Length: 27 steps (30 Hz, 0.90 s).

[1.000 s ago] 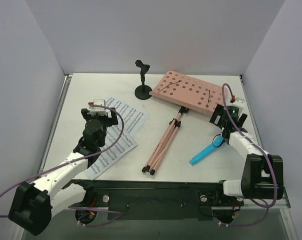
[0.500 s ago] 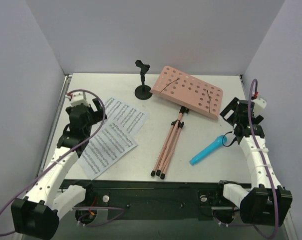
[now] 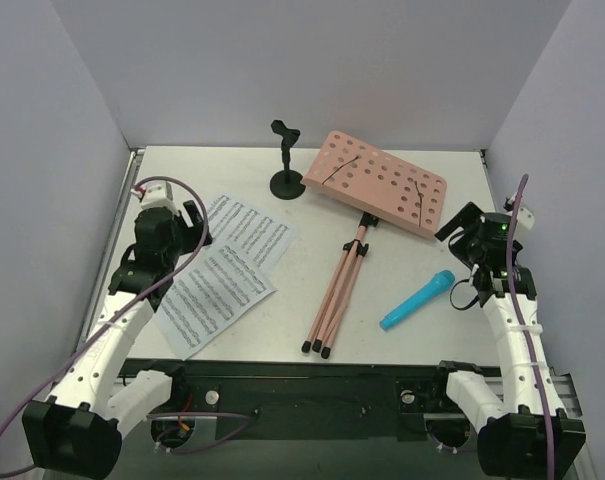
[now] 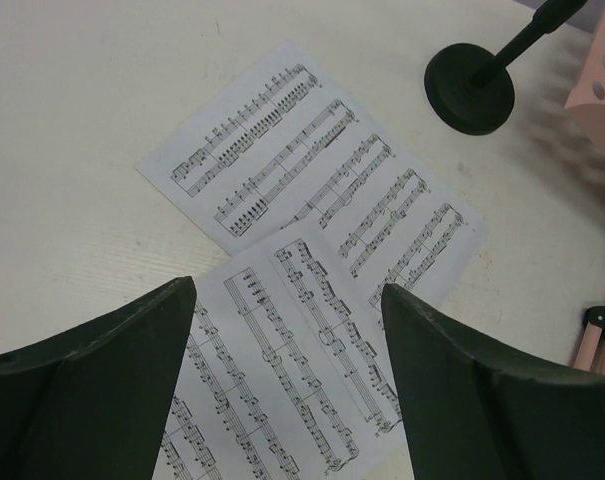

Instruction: Set up the instrument practice props

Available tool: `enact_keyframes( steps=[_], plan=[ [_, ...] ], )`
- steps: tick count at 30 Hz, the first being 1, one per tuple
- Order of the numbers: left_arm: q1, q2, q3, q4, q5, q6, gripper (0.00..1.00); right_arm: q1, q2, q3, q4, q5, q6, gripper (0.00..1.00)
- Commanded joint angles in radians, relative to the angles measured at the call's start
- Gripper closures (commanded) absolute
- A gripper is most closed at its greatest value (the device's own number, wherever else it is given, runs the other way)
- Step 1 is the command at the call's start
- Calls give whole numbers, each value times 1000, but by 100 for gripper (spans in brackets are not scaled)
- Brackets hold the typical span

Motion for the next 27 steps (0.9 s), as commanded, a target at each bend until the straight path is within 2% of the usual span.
enact_keyframes(
  steps=[1,4,7,8,9,17,27],
  plan=[
    [-12,68,45,-34,92,8,15,-3,51,41,-8,-172,69,0],
    [-122,102,56,-37,28,0,16,17,80,41,40,-231,68,0],
    [-269,142,70,-40,-109,6,16,92,107,73,26,-213,29,0],
    [-327,151,71,-37,-117,3,16,161,117,78,20,-194,22,0],
    [-364,165,71,-23,-118,0,16,177,122,83,18,-191,25,0],
    [-507,254,30,97,-53,-78,16,290,238,-6,162,-277,198,7],
    [-636,377,60,204,-25,-106,17,312,485,40,314,-303,230,13]
  ],
)
